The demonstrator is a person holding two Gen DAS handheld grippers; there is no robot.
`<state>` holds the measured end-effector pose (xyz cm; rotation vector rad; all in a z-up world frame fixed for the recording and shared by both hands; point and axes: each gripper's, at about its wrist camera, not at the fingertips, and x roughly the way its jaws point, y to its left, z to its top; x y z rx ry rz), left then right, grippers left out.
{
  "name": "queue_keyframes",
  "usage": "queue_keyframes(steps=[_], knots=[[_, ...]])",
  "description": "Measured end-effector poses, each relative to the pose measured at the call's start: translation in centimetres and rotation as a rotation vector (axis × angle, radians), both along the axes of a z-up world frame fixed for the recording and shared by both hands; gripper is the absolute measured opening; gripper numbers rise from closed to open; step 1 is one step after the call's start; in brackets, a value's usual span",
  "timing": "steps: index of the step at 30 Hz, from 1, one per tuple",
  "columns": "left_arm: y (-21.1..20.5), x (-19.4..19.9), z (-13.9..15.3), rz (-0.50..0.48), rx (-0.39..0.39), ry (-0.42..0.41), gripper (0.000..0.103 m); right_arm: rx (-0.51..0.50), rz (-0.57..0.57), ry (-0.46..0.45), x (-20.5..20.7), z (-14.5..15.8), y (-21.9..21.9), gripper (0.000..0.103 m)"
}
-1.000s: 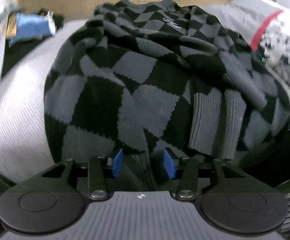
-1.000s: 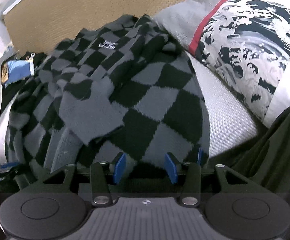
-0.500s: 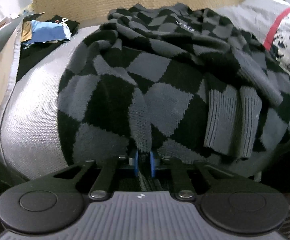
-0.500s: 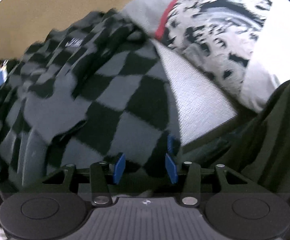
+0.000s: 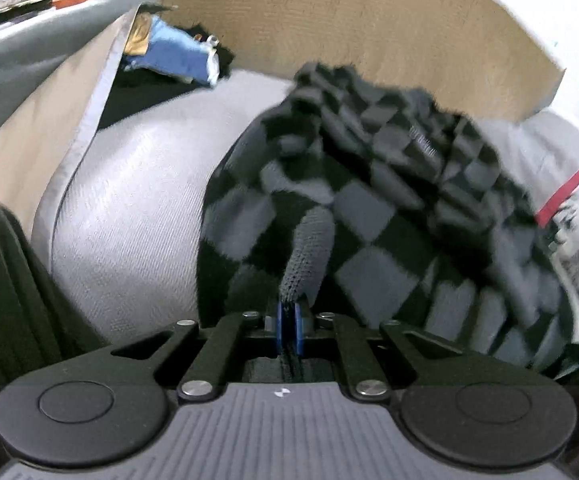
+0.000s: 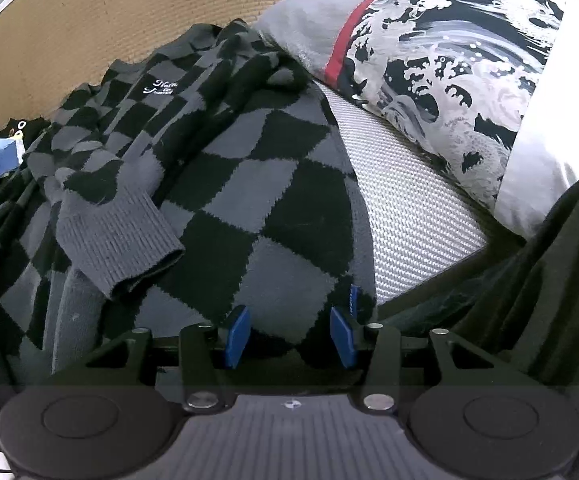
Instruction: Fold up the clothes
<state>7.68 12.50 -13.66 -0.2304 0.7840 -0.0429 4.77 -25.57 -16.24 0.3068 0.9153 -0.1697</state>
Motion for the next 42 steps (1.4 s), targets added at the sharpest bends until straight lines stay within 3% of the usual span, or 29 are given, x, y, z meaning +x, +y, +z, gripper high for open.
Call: queue_keyframes(steps=[7, 14, 17, 21, 30, 38, 42], knots=[[0.1, 0.3, 4.5, -0.055, -0.141, -0.087, 0.007, 0.024, -0.023, -0.023, -0.2, 0.5, -0.8, 0.049], [-0.6, 1.1, 4.9, -0.09, -0.21, -0.088, 0.007, 0.057, -0.023, -0.031, 0.2, 0.6, -1.7, 0.049], [-1.5, 1.1, 5.4, -0.123, -0.184, -0.106, 0.007, 0.05, -0.027, -0.031, 0.2, 0.6, -1.9, 0.049], [-2.2, 1.0, 6.4, -0.153, -0.207, -0.142, 0.007, 0.051, -0.036, -0.033, 0.2, 0.7, -2.1, 0.049], [-8.6, 2.2, 7.8, -0.38, -0.249, -0.178, 0.007, 0.047, -0.009, -0.038, 0.4, 0.9, -2.0, 0.049], [-15.6, 2.7, 6.4, -0.607, -0.175, -0.139, 0.007, 0.058, -0.009, -0.043, 0.4, 1.0, -2.1, 0.049], [-18.8, 2.4, 3.4, -0.686, -0.112, -0.075, 0.007, 0.053, 0.006, -0.054, 0.4, 1.2, -1.9, 0.049]])
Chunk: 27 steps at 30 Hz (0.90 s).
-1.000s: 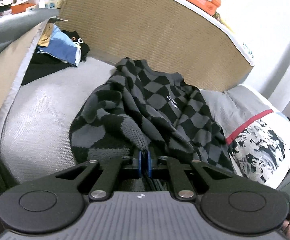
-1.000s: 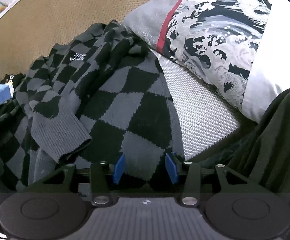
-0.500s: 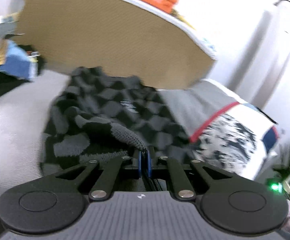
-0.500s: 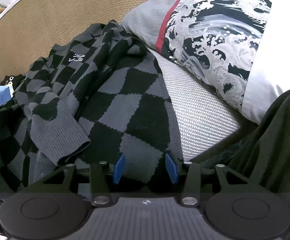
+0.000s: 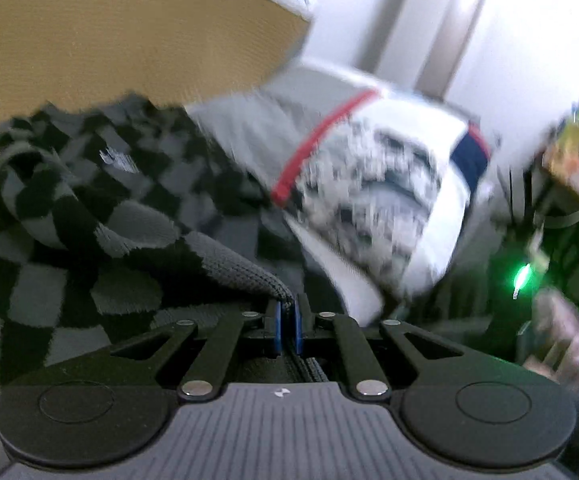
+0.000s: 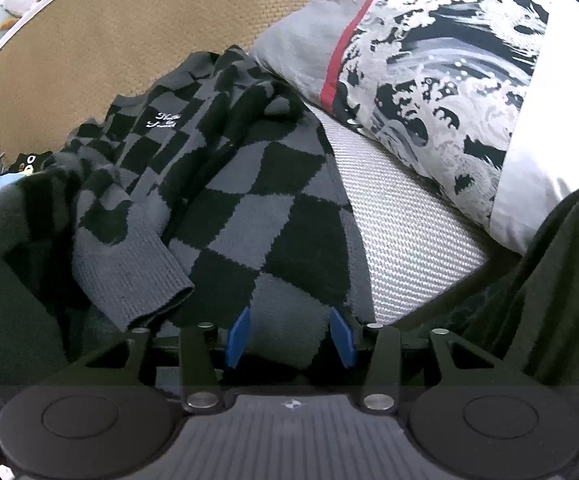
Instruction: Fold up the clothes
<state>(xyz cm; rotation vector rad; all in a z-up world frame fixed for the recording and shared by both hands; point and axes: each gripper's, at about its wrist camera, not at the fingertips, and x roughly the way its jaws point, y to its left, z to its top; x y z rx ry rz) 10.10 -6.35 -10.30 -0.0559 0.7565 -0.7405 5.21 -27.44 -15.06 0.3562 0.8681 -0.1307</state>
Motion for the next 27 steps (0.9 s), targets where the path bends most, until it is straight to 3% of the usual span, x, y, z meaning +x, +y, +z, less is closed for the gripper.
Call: queue_keyframes(steps=[5, 6, 7, 8, 12, 17, 19, 24, 27], knots=[[-1.9, 0.6, -5.3, -0.026, 0.086, 0.058, 0.01, 0.007, 0.017, -0.015, 0.1, 0.3, 0.0, 0.049], [-2.0, 0.8, -6.1, -0.026, 0.106, 0.079, 0.014, 0.007, 0.023, -0.021, 0.1, 0.4, 0.1, 0.049], [-1.9, 0.9, -6.7, -0.035, 0.126, 0.104, 0.027, 0.006, 0.031, -0.029, 0.2, 0.6, 0.2, 0.049], [-1.7, 0.9, -7.3, -0.041, 0.142, 0.127, 0.032, 0.003, 0.042, -0.04, 0.2, 0.8, 0.3, 0.049], [1.5, 0.1, -6.1, -0.053, 0.036, 0.127, 0.044, -0.027, 0.101, -0.068, 0.7, 1.5, 1.2, 0.049], [8.6, 1.0, -1.3, 0.065, -0.135, 0.039, 0.063, -0.027, 0.199, -0.115, 1.4, 2.2, 2.6, 0.049], [12.1, 3.8, 0.1, 0.182, -0.164, 0.006, 0.074, -0.014, 0.246, -0.144, 1.8, 2.6, 3.3, 0.049], [20.0, 13.8, 1.6, 0.388, -0.198, -0.024, 0.074, -0.022, 0.347, -0.194, 3.0, 3.6, 5.6, 0.056], [22.7, 21.3, 1.6, 0.459, -0.171, 0.007, 0.073, -0.021, 0.382, -0.202, 3.9, 3.6, 6.7, 0.056]])
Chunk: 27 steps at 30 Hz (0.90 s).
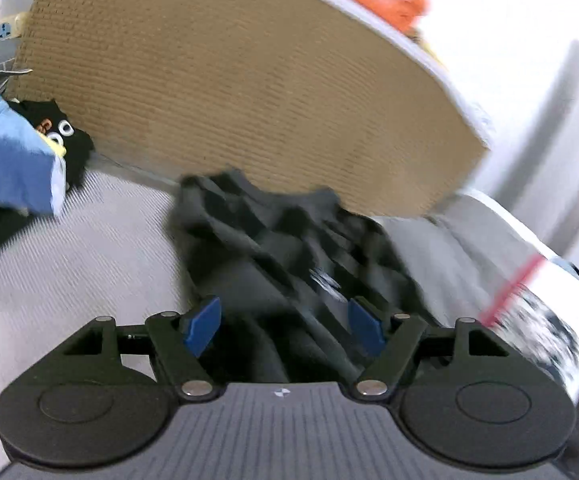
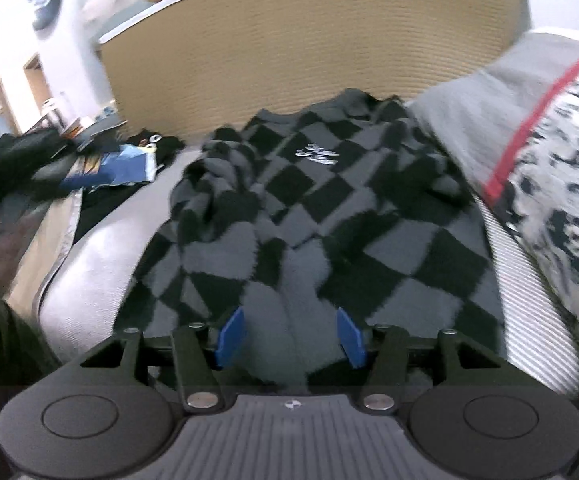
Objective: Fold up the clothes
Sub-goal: 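Grasp the sweater collar edge with the left gripper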
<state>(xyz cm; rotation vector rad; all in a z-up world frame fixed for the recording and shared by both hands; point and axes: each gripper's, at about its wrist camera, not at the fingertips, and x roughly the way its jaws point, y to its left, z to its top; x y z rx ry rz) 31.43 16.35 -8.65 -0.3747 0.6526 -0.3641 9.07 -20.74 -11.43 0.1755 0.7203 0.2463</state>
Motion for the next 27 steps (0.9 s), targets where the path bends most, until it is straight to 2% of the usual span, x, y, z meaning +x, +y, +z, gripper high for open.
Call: queue_keyframes(steps=[3, 7, 12, 17, 18, 19, 20, 22, 25, 27], knots=[[1.3, 7.1, -0.6, 0.047, -0.01, 0.07, 0.073, 0.028, -0.004, 0.001, 0.5, -0.1, 0.4, 0.056], [0.6, 14.7, -3.2, 0.082, -0.013, 0.173, 0.073, 0.045, -0.008, 0.004, 0.9, -0.5, 0.7, 0.056], [0.4, 19.9, -7.3, 0.206, -0.034, 0.317, 0.072, 0.074, -0.003, 0.019, 1.4, -1.0, 0.6, 0.056], [-0.1, 21.5, -8.9, 0.226, -0.073, 0.356, 0.066, 0.103, 0.014, 0.027, 1.8, -1.7, 0.5, 0.056], [-0.3, 21.8, -9.1, 0.225, -0.076, 0.359, 0.062, 0.107, 0.018, 0.029, 2.0, -1.8, 0.5, 0.056], [-0.7, 22.1, -9.0, 0.22, -0.053, 0.347, 0.052, 0.107, 0.023, 0.03, 2.1, -2.0, 0.5, 0.056], [-1.0, 22.5, -8.9, 0.216, -0.029, 0.336, 0.047, 0.106, 0.028, 0.031, 2.2, -2.1, 0.5, 0.056], [-1.7, 22.8, -8.5, 0.204, 0.019, 0.305, 0.028, 0.104, 0.04, 0.032, 2.3, -2.2, 0.5, 0.056], [-2.1, 23.2, -7.6, 0.175, 0.052, 0.267, 0.018, 0.1, 0.051, 0.028, 2.3, -2.3, 0.5, 0.058], [-2.7, 23.2, -6.5, 0.153, 0.067, 0.239, 0.017, 0.102, 0.043, 0.034, 2.3, -2.7, 0.5, 0.062]])
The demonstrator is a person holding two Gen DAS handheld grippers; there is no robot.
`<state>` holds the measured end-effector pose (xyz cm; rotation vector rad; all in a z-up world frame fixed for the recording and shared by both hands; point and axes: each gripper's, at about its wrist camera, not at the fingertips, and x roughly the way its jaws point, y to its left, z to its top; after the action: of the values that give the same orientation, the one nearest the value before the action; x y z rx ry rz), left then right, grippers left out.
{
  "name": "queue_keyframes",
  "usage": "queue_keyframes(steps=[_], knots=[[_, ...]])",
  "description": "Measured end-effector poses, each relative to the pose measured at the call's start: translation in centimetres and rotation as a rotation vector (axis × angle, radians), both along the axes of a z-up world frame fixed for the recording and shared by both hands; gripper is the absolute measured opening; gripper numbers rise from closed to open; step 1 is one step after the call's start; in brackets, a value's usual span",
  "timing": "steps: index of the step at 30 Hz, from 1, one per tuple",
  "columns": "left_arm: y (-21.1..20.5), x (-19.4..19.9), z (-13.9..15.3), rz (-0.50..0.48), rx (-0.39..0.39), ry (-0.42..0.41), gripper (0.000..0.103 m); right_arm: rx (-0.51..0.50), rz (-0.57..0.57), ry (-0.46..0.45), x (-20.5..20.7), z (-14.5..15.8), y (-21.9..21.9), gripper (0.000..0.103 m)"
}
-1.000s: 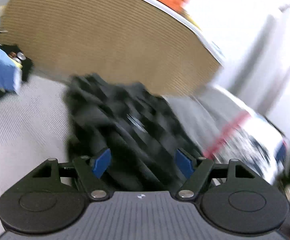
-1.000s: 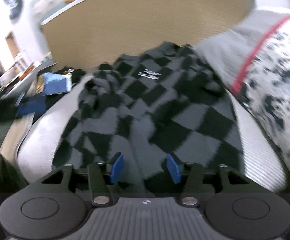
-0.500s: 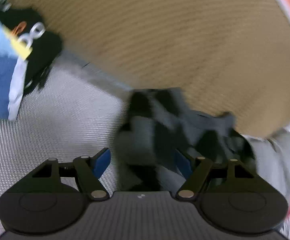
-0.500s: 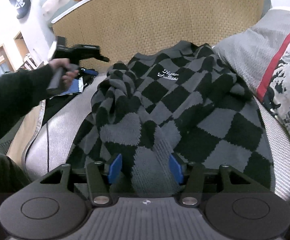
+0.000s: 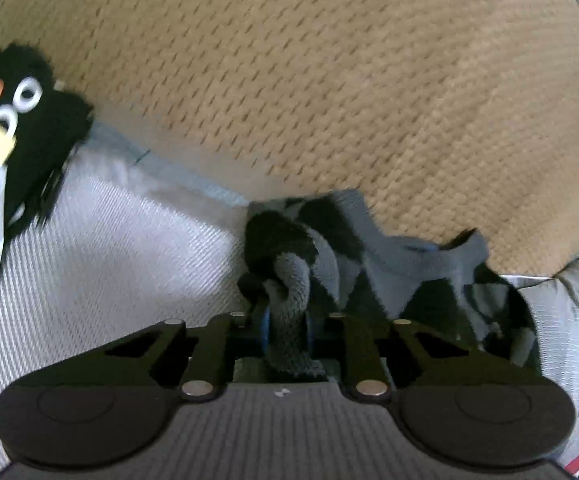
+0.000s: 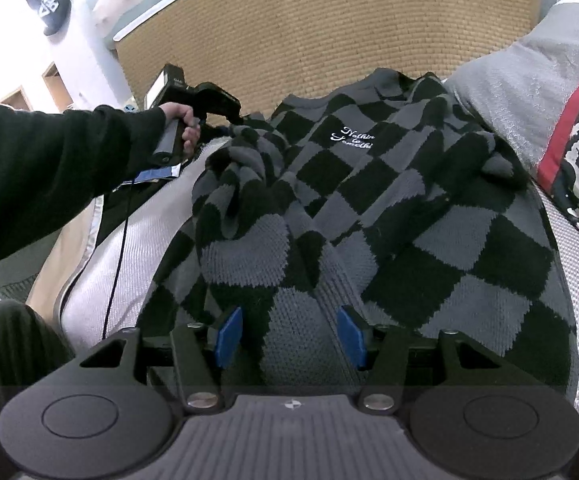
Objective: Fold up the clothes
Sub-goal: 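Grasp the sweater collar edge with the left gripper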
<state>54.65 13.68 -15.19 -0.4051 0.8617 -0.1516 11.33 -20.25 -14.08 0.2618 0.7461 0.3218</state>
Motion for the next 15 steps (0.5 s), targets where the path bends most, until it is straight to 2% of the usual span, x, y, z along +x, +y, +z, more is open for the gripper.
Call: queue_keyframes(steps=[7, 12, 14, 15], knots=[[-3.8, 1.7, 2.7, -0.087, 0.029, -0.034, 0.015, 0.021, 0.051, 0.067, 0.3, -1.1, 0.7, 0.063], [-6.1, 2.7, 4.0, -0.108, -0.036, -0.052, 0.015, 0.049, 0.036, 0.071, 0.5, -1.3, 0.6, 0.063], [-7.0, 3.0, 4.5, -0.121, -0.067, -0.051, 0.015, 0.044, 0.018, 0.073, 0.5, -1.2, 0.5, 0.041], [-7.7, 3.3, 4.7, -0.133, -0.068, -0.05, 0.015, 0.059, 0.021, 0.067, 0.4, -1.2, 0.3, 0.037]])
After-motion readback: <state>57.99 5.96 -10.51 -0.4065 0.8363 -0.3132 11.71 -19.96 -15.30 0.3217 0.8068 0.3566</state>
